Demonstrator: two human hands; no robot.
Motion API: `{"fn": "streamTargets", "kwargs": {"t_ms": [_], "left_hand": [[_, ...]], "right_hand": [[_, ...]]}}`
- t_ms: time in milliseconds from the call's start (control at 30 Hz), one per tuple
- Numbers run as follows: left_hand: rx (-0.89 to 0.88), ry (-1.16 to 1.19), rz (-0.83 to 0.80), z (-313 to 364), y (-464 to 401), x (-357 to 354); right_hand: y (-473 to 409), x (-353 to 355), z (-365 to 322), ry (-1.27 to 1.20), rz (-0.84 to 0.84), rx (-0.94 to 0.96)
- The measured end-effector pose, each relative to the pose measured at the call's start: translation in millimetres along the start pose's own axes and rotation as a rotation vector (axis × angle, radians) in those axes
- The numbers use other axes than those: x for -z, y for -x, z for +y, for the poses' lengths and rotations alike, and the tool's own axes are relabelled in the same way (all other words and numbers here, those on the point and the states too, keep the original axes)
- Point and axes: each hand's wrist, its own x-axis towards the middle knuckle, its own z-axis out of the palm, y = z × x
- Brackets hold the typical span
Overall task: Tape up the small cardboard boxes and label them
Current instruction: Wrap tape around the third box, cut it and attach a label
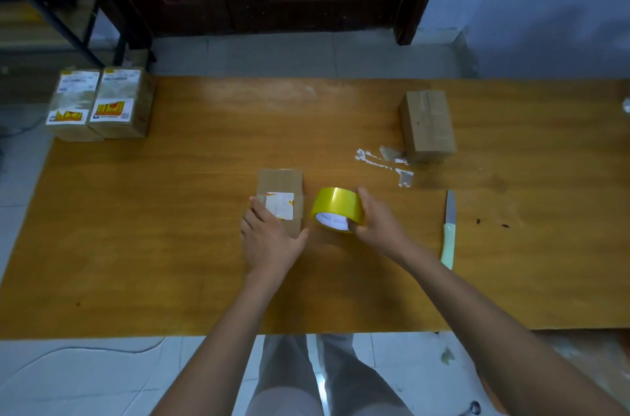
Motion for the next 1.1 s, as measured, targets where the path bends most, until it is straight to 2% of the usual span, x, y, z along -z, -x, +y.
{"fn": "streamTargets", "kwargs": {"t_ms": [100,167,233,300,467,500,667,933,1100], "left_hand": [[0.098,0.181,-0.043,2,-8,14],[0.103,0.267,0.047,6,-16,25],[-0.001,0.249,0.169,14,-27,34],[-0.136,0.193,0.205,28,-39,38],[-0.601,-0.117,0.078,39,-68,17],[-0.611,-0.154,0.075,32,-72,12],[-0.424,-0.096,0.207,10,-69,3],[-0.385,-0.119,0.226,6,-66,2],[-0.379,-0.129,0.215,7,-66,2]], "right_hand": [[1,-4,-3,-0.001,-0.015,0.016],[2,-5,-3,-0.018,-0.024,0.018],[4,-5,-3,-0.022,-0.022,0.01],[5,-6,-2,-0.014,-0.019,0.016],[5,-5,3,0.002,-0.001,0.035],[5,-5,4,-0.002,0.009,0.035],[6,-6,12,-0.009,0.042,0.006],[-1,0,18,0.067,-0.039,0.074],[-1,-4,20,0.059,-0.031,0.079]]}}
